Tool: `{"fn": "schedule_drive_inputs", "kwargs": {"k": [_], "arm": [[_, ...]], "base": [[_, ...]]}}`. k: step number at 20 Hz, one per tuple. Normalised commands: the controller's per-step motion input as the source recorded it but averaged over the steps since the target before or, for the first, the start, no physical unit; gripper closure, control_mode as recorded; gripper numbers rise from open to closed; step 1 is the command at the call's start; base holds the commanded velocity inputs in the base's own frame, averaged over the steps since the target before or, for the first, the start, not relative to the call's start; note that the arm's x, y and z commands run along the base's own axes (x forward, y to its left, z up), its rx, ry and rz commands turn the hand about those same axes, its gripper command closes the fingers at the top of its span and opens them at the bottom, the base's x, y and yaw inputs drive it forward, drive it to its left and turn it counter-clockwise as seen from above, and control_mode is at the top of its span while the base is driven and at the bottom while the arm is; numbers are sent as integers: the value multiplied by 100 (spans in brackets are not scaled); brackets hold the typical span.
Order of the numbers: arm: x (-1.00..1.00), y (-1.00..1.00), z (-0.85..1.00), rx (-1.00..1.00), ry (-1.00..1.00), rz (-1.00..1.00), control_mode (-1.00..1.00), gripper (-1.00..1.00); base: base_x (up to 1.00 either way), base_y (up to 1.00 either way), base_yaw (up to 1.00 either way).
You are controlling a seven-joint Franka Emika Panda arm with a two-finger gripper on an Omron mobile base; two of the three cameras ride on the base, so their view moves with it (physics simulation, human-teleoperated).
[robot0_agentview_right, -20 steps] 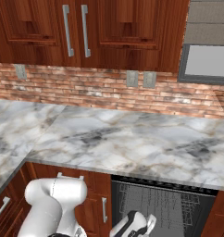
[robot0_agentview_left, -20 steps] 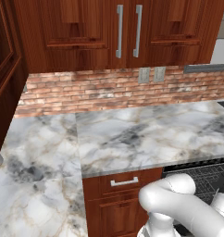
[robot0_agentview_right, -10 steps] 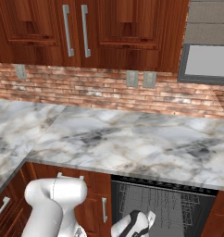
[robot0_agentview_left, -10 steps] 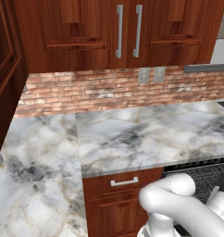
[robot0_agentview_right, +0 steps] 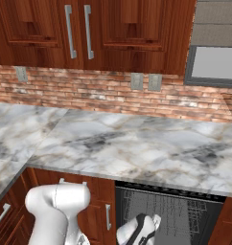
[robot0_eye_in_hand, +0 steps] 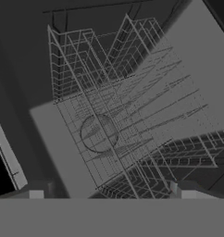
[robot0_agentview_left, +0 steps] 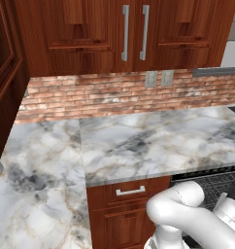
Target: Open the dishwasher door and pull out the top rack.
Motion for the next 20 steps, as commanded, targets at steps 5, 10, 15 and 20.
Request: {"fn": "schedule_drive_inputs", "kwargs": {"k": [5,10,15,20], "arm": [[24,0,-6,2,1,1,-100,-100],[26,0,-9,2,4,2,-100,-100],[26,0,-14,1,1,2,-100,-100],[24,0,-17,0,-1,2,-100,-100]], "base": [[0,0,0],[0,0,0],[0,0,0],[0,0,0]]}}
